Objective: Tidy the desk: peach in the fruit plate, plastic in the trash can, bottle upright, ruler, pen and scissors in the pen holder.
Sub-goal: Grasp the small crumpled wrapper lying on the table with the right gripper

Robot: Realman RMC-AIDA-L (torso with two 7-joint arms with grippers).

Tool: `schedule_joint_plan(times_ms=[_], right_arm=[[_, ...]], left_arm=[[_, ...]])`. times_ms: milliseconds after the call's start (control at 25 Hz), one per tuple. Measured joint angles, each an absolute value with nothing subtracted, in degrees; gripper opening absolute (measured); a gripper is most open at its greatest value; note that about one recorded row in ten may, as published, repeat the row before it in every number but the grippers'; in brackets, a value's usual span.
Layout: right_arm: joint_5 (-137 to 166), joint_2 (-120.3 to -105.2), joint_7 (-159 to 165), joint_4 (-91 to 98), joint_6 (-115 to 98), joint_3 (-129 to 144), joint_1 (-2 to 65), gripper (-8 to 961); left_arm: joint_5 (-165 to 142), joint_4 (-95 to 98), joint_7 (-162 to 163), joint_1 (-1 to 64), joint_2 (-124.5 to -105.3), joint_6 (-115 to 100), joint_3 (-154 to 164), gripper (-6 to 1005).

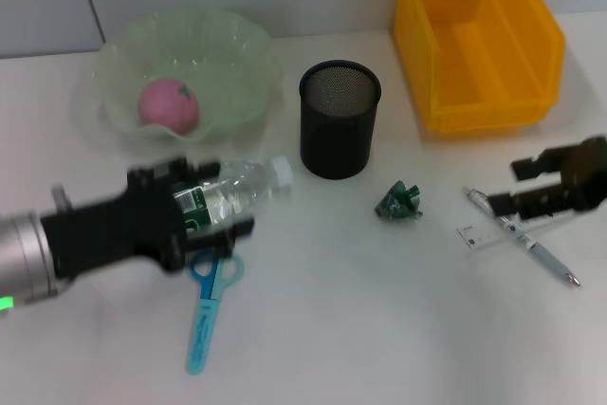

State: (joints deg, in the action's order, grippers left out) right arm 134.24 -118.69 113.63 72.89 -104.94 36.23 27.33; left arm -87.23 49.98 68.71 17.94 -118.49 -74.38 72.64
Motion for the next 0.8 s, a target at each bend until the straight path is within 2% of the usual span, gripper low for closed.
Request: schedule_joint_plan(times_ms=[160,360,520,800], right_arm=[[141.31,-118.13,128.43,82.91,-107.50,42.56,31.07,825],[147.27,-117.56,139.34,85.77,-108.79,49.21,36.14,825],[150.84,-119.01,143.51,83.93,-103.14,58.32,36.82,825],[151.28,-119.20,148.20,77.50,-93.07,69.56,36.65,825]], left_arm=[[-87.19,48.52,66.19,14.10,-118.58,-74.98,77.10,796],[-87.15,46.79,66.09,14.33,-118.66,-75.12,78.04,795],[-87.14,46.42,66.08,14.57,-118.65,-75.15,78.08,794],[-87.10,46.21,66.04,15.54,-118.66,-75.25,78.87,792]])
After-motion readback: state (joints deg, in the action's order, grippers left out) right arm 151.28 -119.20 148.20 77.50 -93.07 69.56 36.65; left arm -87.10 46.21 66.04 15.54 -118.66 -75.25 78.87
